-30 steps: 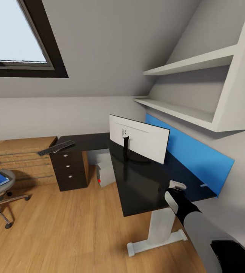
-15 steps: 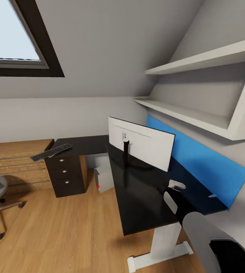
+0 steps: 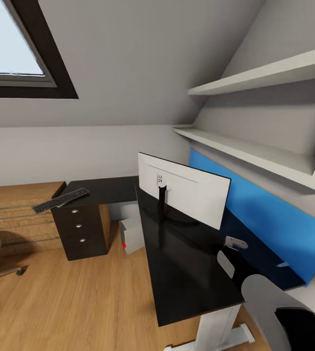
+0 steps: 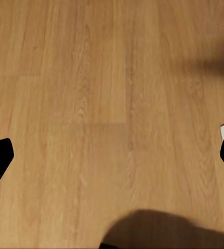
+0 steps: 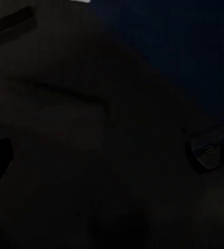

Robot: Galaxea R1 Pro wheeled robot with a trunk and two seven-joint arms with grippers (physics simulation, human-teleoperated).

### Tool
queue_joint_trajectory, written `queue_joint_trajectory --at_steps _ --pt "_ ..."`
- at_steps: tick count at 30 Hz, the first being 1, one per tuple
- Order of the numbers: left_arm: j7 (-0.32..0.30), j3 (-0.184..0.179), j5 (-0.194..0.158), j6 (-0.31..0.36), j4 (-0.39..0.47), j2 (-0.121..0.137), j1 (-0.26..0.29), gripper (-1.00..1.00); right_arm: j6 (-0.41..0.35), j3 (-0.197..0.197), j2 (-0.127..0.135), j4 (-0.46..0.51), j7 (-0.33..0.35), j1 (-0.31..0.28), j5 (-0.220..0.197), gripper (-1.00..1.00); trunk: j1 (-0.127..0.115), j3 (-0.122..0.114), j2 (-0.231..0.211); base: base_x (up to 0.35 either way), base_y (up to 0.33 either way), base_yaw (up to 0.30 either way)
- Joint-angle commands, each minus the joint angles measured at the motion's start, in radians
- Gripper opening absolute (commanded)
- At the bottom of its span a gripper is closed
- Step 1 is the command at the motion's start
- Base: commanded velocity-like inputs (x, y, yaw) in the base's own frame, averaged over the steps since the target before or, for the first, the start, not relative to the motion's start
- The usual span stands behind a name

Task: In the bedroom, organize the workspace by keeping the computer under the desk, ensuring the monitor is on the desk, placing the keyboard on the desk next to the monitor, placing the mouse on the desk next to the keyboard, moving the folder from the swivel chair onto the desk next to the mouse, stacking the notebook on top of the folder with the pen on top of the notebook, and positioning the swivel chair next to the desk.

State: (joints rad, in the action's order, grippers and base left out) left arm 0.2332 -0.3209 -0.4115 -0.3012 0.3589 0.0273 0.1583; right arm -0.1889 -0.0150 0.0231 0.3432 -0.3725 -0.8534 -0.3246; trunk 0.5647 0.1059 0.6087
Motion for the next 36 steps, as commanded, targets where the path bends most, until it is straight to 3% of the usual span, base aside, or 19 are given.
queue_joint_trajectory --at_steps 1,10,16,20,21,25,30,36 --pt "0.007 -0.004 -0.006 -0.004 0.0 0.001 0.001 1.0 -0.006 -0.001 0.009 -0.001 -0.015 -0.001 -0.003 1.0 0.0 0.002 0.002 0.044 -0.003 0.0" --pt "0.01 0.009 -0.009 -0.008 0.001 0.004 0.001 1.0 -0.004 0.001 0.028 -0.008 -0.065 0.0 -0.004 1.0 0.0 0.002 0.002 0.015 -0.001 0.0" --pt "0.013 0.026 -0.011 -0.101 0.001 0.011 0.001 1.0 0.006 0.009 0.052 -0.044 -0.077 -0.001 -0.006 1.0 0.0 0.002 0.002 0.001 0.0 0.0" --pt "0.013 0.046 -0.023 -0.165 0.001 0.016 0.001 1.0 0.02 0.038 0.059 -0.054 -0.079 -0.001 -0.006 1.0 0.0 0.002 0.002 0.0 0.0 0.0" --pt "0.011 0.09 -0.07 -0.198 0.0 0.03 0.001 1.0 0.028 0.104 0.07 -0.059 -0.08 -0.001 -0.006 1.0 0.0 0.002 0.002 0.0 0.0 0.0" --pt "0.008 0.123 -0.123 -0.207 0.0 0.039 0.0 1.0 0.031 0.155 0.078 -0.061 -0.079 -0.001 -0.006 1.0 0.0 0.002 0.002 0.0 0.0 0.0" --pt "0.006 0.14 -0.173 -0.212 0.0 0.043 0.0 1.0 0.033 0.186 0.082 -0.062 -0.079 -0.001 -0.005 1.0 0.0 0.002 0.002 0.0 0.0 0.0" --pt "0.008 0.15 -0.198 -0.214 0.0 0.044 0.001 1.0 0.035 0.198 0.085 -0.062 -0.079 -0.001 -0.006 1.0 0.0 0.002 0.002 0.0 0.0 0.0"
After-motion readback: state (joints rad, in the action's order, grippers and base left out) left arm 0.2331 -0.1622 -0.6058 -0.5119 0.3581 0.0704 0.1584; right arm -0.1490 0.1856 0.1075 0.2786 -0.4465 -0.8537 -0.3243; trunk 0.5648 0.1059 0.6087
